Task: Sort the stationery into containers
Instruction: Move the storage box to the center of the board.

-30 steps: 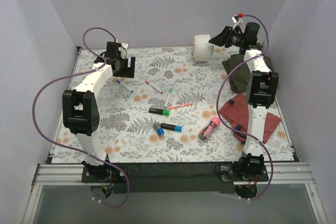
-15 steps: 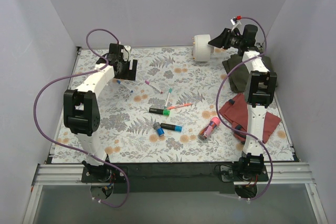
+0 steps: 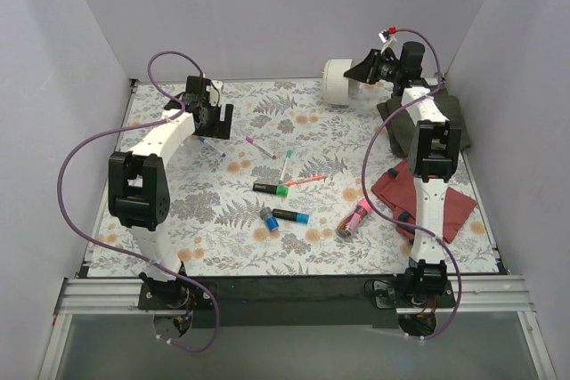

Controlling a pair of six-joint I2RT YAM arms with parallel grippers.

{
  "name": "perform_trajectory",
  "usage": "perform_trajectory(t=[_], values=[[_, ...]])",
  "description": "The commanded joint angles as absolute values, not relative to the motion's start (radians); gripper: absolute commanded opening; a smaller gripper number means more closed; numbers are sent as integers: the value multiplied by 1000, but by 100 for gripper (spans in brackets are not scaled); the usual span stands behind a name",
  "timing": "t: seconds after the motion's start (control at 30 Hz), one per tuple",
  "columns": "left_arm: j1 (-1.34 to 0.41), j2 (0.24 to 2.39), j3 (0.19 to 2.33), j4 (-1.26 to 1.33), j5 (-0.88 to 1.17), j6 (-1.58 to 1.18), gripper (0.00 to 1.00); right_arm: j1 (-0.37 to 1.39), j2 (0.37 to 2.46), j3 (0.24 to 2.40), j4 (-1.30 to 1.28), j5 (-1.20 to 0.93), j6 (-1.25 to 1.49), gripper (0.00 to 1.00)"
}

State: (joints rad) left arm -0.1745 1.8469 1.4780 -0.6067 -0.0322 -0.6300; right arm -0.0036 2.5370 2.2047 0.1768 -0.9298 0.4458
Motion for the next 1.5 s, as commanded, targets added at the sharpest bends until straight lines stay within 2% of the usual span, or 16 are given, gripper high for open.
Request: perform_trajectory(t=[0.0, 0.03, 0.1, 0.13, 0.23, 0.4, 0.6, 0.63, 0.73, 0.93, 1.17, 1.27, 1.47], values=[[-181, 1807, 1459, -611, -44, -618, 81, -2, 2548, 2252, 225, -956, 437, 26], [-181, 1807, 1459, -607, -44, -620, 81, -2, 2548, 2253, 225, -956, 433, 21], [-183, 1807, 1454, -604, -44, -620, 81, -2, 2546, 2255, 222, -959, 414, 18], [-183, 1806, 1453, -601, -44, -620, 81, -2, 2545, 2256, 222, -966, 408, 12], [-181, 1802, 1447, -592, -45, -621, 81, 29, 2525, 2267, 196, -982, 358, 1], [-183, 1792, 1414, -549, -48, -624, 81, 69, 2444, 2283, 85, -1003, 195, 1], [-183, 1766, 1382, -488, -57, -638, 81, 179, 2284, 2228, -358, -954, -415, 1], [-183, 1761, 1367, -479, -60, -637, 80, 213, 2249, 2214, -449, -919, -551, 1], [-181, 1726, 1316, -414, -67, -626, 80, 265, 2227, 2236, -608, -852, -740, 1], [-181, 1625, 1191, -301, -92, -620, 80, 359, 2194, 2252, -863, -582, -1142, 1], [-179, 1556, 1094, -247, -63, -624, 80, 425, 2096, 2128, -989, -468, -1310, 1], [-179, 1548, 1075, -236, -58, -629, 80, 440, 2082, 2134, -1077, -468, -1324, 1], [-179, 1546, 1066, -227, -55, -649, 80, 462, 2040, 2060, -1092, -457, -1327, 1]])
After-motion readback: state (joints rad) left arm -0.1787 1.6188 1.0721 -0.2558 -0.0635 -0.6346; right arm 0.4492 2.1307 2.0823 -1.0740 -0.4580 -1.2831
